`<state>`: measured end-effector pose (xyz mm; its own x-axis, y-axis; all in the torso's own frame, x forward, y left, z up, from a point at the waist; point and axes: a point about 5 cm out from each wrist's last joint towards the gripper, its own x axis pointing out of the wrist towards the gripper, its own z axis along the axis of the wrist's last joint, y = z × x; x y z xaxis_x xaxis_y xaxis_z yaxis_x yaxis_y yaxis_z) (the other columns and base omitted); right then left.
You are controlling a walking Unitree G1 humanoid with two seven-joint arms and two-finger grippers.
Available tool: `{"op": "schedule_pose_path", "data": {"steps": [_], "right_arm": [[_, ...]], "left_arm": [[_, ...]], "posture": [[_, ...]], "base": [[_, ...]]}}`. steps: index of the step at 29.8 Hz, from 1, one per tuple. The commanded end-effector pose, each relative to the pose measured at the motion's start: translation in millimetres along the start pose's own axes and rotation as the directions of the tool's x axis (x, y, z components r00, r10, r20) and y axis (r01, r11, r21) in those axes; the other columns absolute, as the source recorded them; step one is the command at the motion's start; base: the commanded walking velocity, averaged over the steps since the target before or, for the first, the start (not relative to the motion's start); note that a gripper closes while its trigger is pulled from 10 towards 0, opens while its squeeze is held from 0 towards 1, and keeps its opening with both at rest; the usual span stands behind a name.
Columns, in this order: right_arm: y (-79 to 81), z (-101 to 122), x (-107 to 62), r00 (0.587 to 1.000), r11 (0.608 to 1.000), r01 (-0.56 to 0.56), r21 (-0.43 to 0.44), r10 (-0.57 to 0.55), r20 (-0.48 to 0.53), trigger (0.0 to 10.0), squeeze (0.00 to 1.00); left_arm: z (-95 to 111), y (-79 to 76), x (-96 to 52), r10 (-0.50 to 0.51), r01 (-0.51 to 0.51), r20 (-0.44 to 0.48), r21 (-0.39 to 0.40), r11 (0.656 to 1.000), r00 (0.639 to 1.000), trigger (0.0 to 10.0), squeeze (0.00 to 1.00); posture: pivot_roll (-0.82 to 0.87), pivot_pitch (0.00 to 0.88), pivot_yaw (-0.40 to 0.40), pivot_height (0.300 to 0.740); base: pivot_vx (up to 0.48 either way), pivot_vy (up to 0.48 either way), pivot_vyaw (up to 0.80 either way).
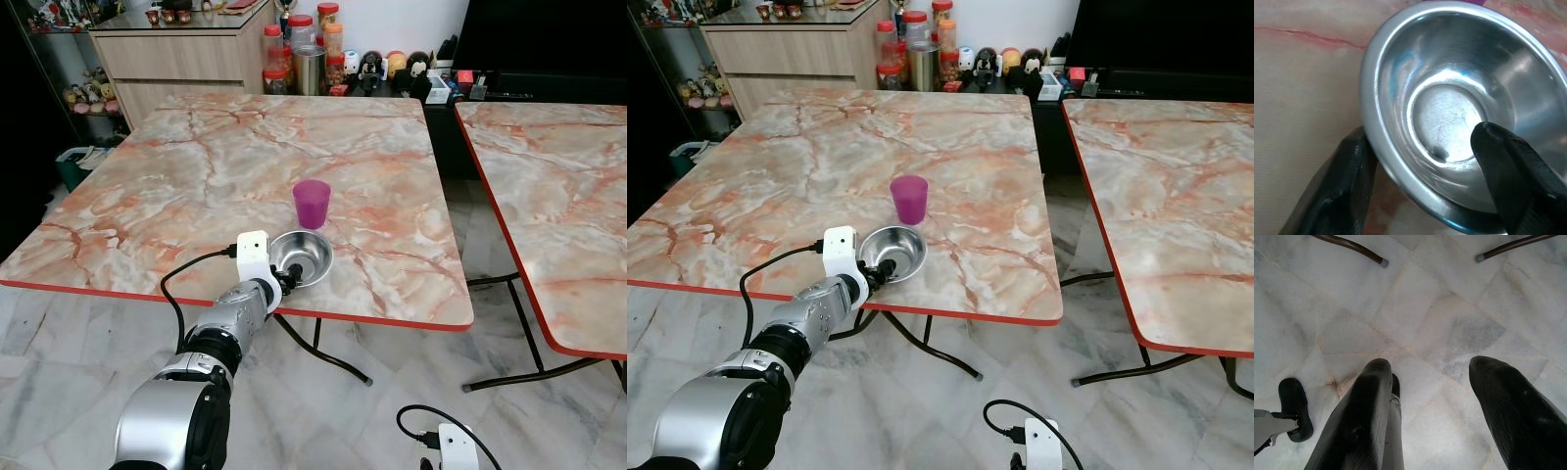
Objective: Setting the table
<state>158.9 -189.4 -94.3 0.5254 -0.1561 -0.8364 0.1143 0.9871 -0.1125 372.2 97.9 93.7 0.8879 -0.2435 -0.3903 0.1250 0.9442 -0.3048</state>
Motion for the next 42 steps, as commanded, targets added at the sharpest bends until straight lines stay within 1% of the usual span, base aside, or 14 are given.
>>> {"op": "schedule_pose_path", "data": {"steps": [1,11,18,24,30,33,35,37,41,42], "right_arm": [[0.8,-0.4,0.0,1.0,1.0,0.0,0.007,0.0,-0.007,10.0,0.0],[0.3,1.2,0.4,1.0,1.0,-0.001,0.003,0.001,-0.005,10.0,0.0],[0.2,2.5,0.6,1.0,1.0,-0.002,-0.001,0.002,-0.002,10.0,0.0],[-0.6,2.7,0.7,1.0,1.0,-0.001,-0.004,0.001,-0.002,10.0,0.0],[-1.5,3.1,0.8,1.0,1.0,0.0,-0.005,0.0,-0.001,10.0,0.0],[-2.0,4.0,1.0,1.0,1.0,0.0,-0.005,0.0,0.001,10.0,0.0],[-2.4,4.7,1.1,1.0,1.0,0.0,-0.008,0.0,0.003,10.0,0.0],[-2.7,4.9,1.1,1.0,1.0,0.0,-0.008,0.0,0.003,10.0,0.0],[-4.0,5.2,1.2,1.0,1.0,0.001,-0.013,-0.001,0.003,10.0,0.0],[-4.4,5.3,1.2,1.0,1.0,0.001,-0.014,-0.001,0.004,10.0,0.0]], "left_arm": [[2.4,-1.1,0.8,-0.001,0.001,-0.009,-0.015,1.0,1.0,0.1,0.0],[9.9,2.3,0.3,0.012,-0.011,0.028,-0.034,0.999,1.0,0.0,0.0],[8.9,3.9,0.1,0.02,-0.019,0.023,-0.042,0.999,1.0,0.0,0.0],[7.2,2.0,0.2,0.016,-0.015,0.023,-0.043,0.999,1.0,0.0,0.0],[0.5,2.8,-0.7,0.009,-0.008,0.021,-0.071,0.997,1.0,0.0,0.0],[-0.5,4.2,-1.9,0.002,0.003,0.048,-0.093,0.996,0.999,0.0,0.0],[-0.6,6.1,-3.7,-0.008,0.019,0.085,-0.127,0.992,0.996,0.0,0.0],[-0.4,6.7,-4.5,-0.013,0.026,0.1,-0.135,0.991,0.995,0.0,0.0],[-1.3,13.5,-8.6,-0.016,0.044,0.15,-0.182,0.982,0.989,0.0,0.0],[1.4,13.4,-10.7,-0.04,0.08,0.196,-0.201,0.976,0.98,0.0,0.0]], "posture": [[0.0,0.0,0.029,0.74],[0.0,0.0,0.026,0.74],[0.0,0.0,0.022,0.74],[0.0,0.0,0.017,0.74],[0.0,0.0,0.014,0.74],[0.0,0.0,0.011,0.74],[0.0,0.0,0.007,0.74],[0.0,0.0,0.004,0.74],[0.01,0.0,-0.004,0.74],[0.01,0.0,-0.006,0.74]], "base": [[0.0,0.0,0.0],[0.0,0.0,0.0],[0.0,0.0,0.0],[0.0,0.0,0.0],[0.0,0.0,0.0],[0.0,0.0,0.0],[0.0,0.0,0.0],[0.0,0.0,0.0],[0.0,0.0,0.0],[0.0,0.0,0.0]]}}
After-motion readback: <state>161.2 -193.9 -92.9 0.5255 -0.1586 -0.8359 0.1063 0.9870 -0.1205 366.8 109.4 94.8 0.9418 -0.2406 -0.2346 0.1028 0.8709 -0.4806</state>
